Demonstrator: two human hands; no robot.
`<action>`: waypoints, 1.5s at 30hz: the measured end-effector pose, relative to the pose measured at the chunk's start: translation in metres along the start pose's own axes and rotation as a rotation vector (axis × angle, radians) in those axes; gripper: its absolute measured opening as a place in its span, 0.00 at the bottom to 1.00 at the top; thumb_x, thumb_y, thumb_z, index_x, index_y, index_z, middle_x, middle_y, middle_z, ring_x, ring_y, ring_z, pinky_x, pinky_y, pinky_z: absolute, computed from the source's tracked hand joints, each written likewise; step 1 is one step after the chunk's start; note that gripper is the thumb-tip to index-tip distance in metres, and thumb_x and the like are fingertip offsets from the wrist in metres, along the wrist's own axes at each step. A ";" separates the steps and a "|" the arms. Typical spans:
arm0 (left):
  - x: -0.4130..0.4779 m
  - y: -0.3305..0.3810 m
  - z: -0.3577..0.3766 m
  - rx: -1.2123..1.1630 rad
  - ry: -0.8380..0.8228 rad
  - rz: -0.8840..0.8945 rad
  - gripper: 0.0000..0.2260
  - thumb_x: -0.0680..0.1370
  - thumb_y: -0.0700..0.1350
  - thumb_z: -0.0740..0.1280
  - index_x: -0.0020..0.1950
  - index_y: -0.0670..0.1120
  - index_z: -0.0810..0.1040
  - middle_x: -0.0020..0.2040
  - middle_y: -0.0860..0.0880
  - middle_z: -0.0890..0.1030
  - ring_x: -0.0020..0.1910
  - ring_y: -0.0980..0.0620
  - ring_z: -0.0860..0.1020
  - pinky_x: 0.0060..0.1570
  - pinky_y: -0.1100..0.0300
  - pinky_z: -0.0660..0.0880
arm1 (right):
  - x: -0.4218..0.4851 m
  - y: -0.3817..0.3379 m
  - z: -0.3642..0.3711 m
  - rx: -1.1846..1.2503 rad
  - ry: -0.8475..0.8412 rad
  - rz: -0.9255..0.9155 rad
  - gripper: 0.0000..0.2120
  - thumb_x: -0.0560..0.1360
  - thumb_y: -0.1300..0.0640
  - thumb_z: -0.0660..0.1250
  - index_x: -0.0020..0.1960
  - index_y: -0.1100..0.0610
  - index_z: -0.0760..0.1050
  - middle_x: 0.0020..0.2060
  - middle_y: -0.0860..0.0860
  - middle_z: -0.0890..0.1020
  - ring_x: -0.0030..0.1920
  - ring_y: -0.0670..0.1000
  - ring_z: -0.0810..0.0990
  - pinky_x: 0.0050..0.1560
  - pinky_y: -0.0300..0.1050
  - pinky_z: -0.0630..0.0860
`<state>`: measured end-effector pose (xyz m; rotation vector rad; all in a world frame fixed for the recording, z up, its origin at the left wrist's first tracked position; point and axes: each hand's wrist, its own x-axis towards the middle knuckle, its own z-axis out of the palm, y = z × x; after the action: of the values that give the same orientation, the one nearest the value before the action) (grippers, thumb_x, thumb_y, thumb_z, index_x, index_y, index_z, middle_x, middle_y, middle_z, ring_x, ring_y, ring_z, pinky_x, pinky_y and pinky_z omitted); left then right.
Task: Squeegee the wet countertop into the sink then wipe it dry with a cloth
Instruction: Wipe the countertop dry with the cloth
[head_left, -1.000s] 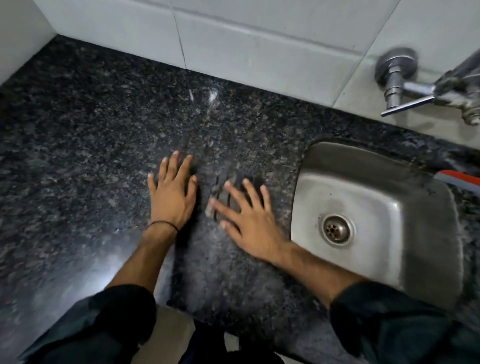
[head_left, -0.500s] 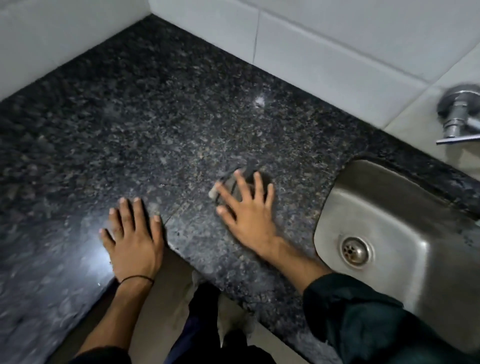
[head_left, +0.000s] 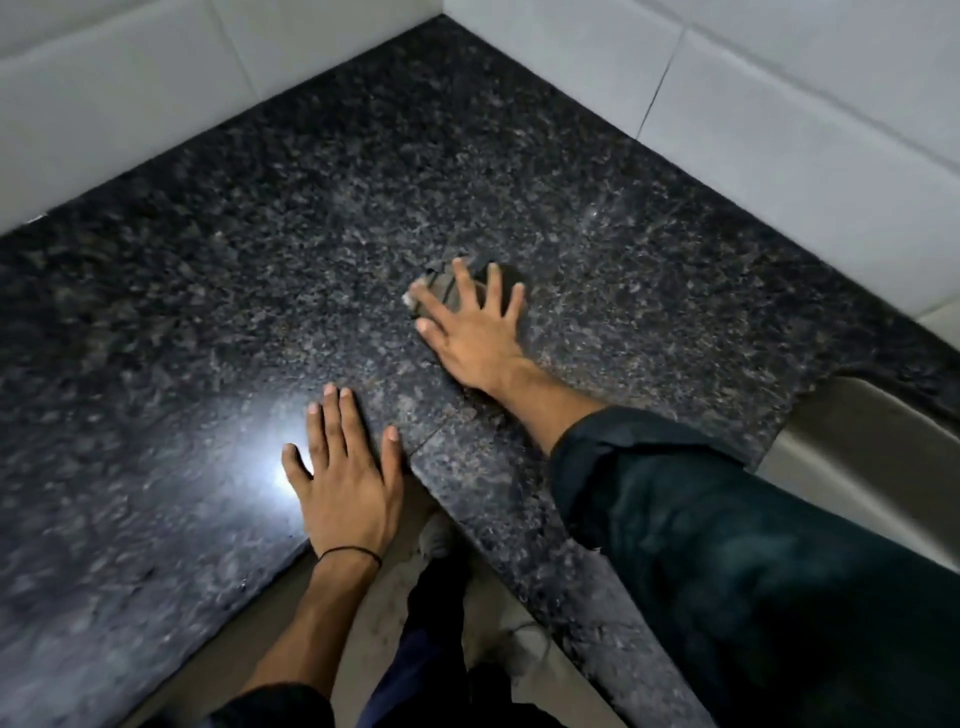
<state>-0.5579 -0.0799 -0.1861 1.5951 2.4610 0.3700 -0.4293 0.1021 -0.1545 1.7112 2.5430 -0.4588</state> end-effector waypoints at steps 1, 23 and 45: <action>0.000 -0.001 -0.002 -0.060 0.025 -0.009 0.28 0.82 0.58 0.47 0.80 0.47 0.53 0.81 0.50 0.51 0.80 0.49 0.51 0.74 0.41 0.51 | -0.005 -0.017 0.005 -0.024 -0.014 -0.069 0.24 0.82 0.39 0.46 0.77 0.35 0.50 0.80 0.53 0.43 0.76 0.69 0.37 0.70 0.75 0.37; -0.011 0.008 -0.016 -0.090 -0.053 0.114 0.24 0.84 0.50 0.55 0.80 0.48 0.57 0.81 0.49 0.50 0.80 0.43 0.47 0.73 0.35 0.47 | -0.219 0.053 0.030 -0.053 0.105 0.006 0.24 0.81 0.37 0.48 0.77 0.34 0.52 0.80 0.52 0.48 0.77 0.67 0.44 0.71 0.74 0.45; -0.105 0.105 0.016 0.022 -0.398 0.484 0.25 0.82 0.61 0.45 0.80 0.61 0.45 0.81 0.56 0.41 0.79 0.48 0.39 0.73 0.35 0.38 | -0.441 0.070 0.069 -0.076 0.107 0.173 0.23 0.83 0.39 0.47 0.76 0.30 0.47 0.80 0.45 0.44 0.79 0.60 0.41 0.75 0.66 0.42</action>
<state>-0.4197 -0.1332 -0.1670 2.0355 1.7850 0.0731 -0.2025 -0.2884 -0.1487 1.9548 2.4163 -0.2645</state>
